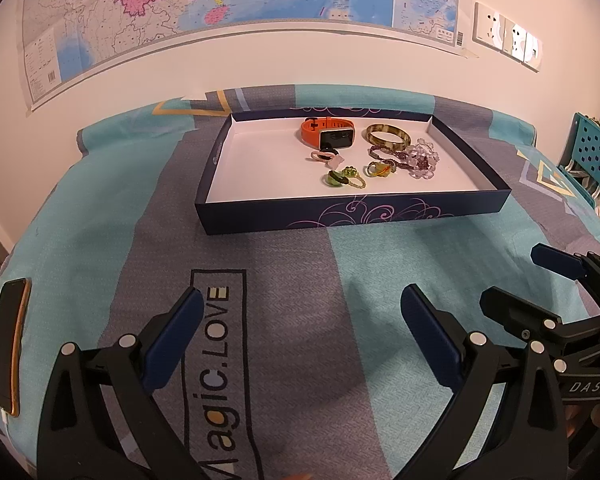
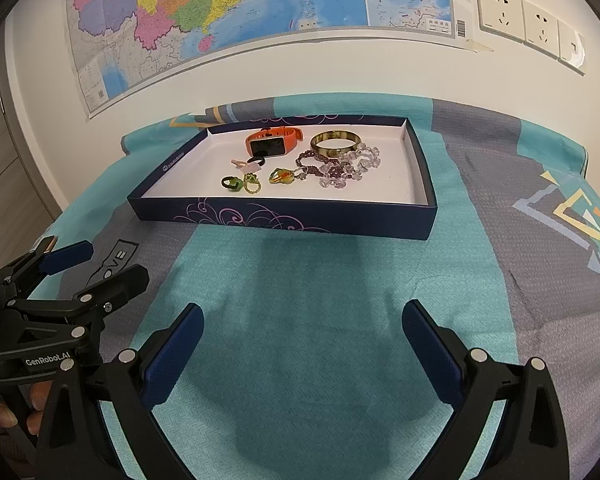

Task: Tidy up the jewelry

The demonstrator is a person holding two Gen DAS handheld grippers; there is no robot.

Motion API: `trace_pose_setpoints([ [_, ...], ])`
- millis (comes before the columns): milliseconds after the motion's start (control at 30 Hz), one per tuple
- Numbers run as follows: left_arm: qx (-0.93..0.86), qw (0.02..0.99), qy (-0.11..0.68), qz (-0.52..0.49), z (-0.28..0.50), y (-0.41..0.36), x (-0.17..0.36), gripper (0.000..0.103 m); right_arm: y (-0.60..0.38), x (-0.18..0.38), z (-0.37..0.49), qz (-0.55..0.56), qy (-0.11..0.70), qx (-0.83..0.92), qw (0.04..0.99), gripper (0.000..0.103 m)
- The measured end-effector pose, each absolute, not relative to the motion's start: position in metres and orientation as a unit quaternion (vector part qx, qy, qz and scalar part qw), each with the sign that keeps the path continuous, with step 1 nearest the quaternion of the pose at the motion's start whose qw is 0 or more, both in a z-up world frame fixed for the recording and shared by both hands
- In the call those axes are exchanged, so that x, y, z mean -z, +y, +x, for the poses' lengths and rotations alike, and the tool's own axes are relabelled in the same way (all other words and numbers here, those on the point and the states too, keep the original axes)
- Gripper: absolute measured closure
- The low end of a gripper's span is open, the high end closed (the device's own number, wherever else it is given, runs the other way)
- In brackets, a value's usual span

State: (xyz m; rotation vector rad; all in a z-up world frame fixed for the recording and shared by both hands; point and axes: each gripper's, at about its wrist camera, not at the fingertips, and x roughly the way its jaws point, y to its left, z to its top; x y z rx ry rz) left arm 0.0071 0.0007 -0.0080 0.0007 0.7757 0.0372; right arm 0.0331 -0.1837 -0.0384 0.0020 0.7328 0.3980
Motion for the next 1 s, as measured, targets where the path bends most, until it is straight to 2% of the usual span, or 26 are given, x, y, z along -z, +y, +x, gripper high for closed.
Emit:
trace_pose_setpoints([
  [1000,-0.018,0.925,0.379,0.0,0.0073,-0.0001,0.009,0.006,-0.1848,0.0387,0.035,0.002,0.356,-0.193,0.914,0.007],
])
